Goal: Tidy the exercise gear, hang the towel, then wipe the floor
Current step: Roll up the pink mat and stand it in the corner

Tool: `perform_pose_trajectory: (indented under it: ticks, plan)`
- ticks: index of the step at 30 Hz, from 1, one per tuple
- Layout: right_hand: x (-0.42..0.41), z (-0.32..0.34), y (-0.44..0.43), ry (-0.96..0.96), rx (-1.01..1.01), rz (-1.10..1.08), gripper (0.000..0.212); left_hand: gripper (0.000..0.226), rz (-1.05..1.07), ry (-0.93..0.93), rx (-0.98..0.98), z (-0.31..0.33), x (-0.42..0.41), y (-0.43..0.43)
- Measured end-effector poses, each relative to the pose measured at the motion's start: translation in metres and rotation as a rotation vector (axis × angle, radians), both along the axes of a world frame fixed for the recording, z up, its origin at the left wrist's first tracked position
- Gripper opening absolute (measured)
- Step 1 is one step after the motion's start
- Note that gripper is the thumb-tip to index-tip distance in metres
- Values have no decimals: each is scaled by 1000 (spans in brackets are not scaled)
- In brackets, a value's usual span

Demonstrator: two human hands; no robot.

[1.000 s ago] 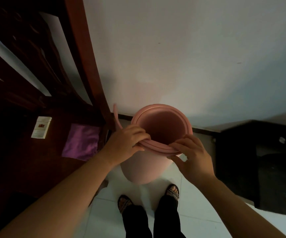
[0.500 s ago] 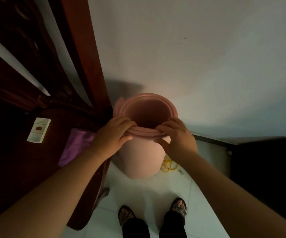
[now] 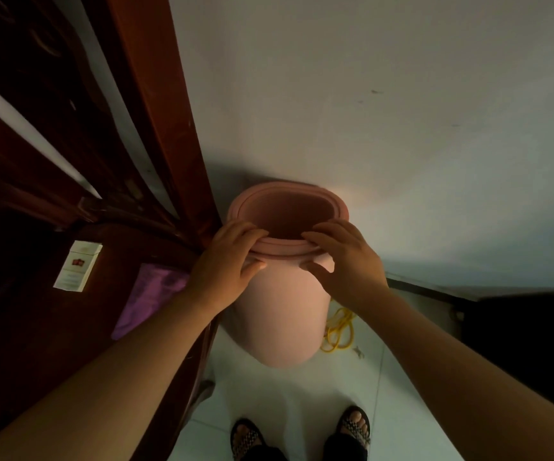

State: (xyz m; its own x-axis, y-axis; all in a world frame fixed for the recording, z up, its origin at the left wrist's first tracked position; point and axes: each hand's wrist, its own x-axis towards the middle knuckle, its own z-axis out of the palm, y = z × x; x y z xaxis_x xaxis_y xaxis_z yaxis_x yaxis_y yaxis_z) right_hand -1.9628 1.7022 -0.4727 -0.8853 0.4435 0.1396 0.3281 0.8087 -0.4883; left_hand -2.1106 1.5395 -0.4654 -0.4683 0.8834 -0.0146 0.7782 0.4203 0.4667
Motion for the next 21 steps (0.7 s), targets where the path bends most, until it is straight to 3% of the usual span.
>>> perform_pose_trajectory:
  ticks: [21]
  plan:
    - [4,-2,-6,36,-174,-73,45,36,-39,0,20,4,12,9]
